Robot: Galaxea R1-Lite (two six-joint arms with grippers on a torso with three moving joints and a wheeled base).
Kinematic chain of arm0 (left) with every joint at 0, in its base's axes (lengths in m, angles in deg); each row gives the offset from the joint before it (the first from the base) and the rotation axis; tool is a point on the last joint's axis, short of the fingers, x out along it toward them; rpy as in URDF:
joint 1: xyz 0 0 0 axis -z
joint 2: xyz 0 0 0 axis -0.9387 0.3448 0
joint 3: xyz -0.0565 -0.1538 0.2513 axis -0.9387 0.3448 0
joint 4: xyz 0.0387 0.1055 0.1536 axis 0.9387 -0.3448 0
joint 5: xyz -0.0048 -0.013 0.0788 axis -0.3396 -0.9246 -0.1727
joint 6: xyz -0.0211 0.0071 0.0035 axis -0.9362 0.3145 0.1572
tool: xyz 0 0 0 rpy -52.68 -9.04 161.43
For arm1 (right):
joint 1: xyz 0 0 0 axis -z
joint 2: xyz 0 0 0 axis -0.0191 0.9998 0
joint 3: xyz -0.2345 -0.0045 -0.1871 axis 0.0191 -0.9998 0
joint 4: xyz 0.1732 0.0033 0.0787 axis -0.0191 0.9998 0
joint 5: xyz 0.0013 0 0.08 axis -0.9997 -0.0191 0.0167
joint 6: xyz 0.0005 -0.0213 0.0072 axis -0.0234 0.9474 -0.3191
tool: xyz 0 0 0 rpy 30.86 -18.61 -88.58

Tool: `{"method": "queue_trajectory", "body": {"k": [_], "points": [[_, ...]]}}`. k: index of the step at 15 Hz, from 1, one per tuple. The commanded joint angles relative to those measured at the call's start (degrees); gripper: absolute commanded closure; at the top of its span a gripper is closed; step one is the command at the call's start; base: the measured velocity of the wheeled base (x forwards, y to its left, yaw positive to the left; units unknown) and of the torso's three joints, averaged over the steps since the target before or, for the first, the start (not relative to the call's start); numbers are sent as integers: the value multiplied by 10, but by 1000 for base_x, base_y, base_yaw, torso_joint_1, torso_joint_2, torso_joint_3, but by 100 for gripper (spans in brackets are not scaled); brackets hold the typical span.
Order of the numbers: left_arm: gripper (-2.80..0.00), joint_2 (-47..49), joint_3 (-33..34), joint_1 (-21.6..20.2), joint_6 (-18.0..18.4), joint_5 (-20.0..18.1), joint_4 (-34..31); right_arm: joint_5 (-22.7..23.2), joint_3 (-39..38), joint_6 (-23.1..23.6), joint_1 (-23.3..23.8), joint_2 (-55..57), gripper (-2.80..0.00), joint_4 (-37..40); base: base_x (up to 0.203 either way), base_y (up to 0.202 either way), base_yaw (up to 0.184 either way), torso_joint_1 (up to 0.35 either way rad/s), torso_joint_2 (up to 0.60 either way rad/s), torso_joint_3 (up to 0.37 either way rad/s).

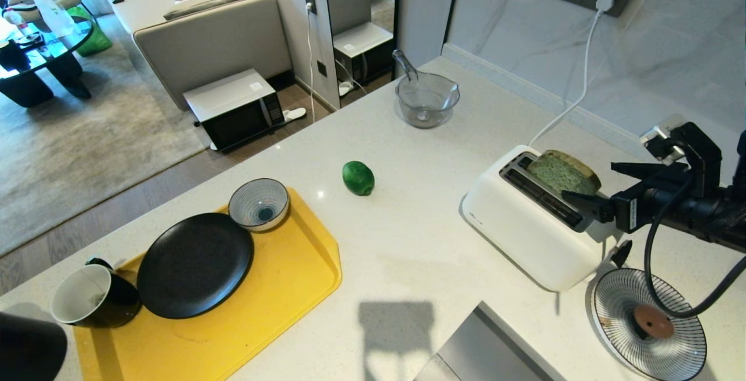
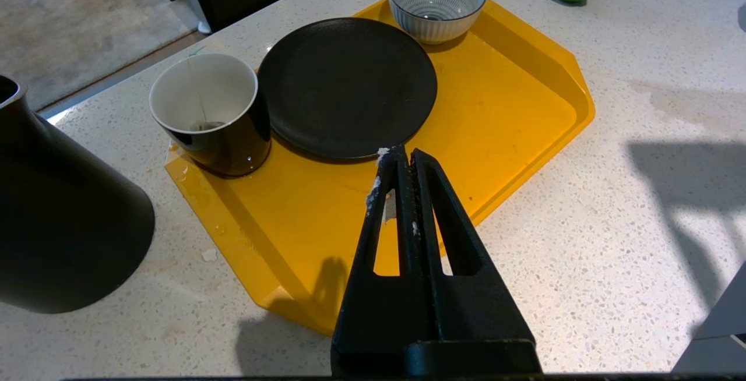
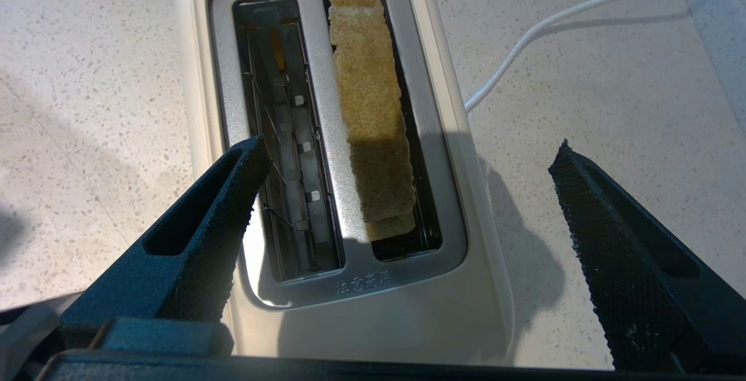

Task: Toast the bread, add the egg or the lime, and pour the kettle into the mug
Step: Put the baked bread on a plate

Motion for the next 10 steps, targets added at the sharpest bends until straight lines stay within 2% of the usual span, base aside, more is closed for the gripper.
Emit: {"method": "queue_trajectory", "body": {"k": [1,3,4,10], "points": [[0,-1,10,0,0,0,0,1,7,2,-1,8,-280,-1,0,0,0,0,0,0],[0,-1,10,0,0,1,0,0,8,2,-1,10,-280,-1,0,0,0,0,0,0],[0,-1,10,0,0,0,0,0,10,2,-1,12,0,-1,0,0,0,0,0,0],[0,-1,10,0,0,0,1,0,4,3,-2,-4,0,-3,0,0,0,0,0,0]]}}
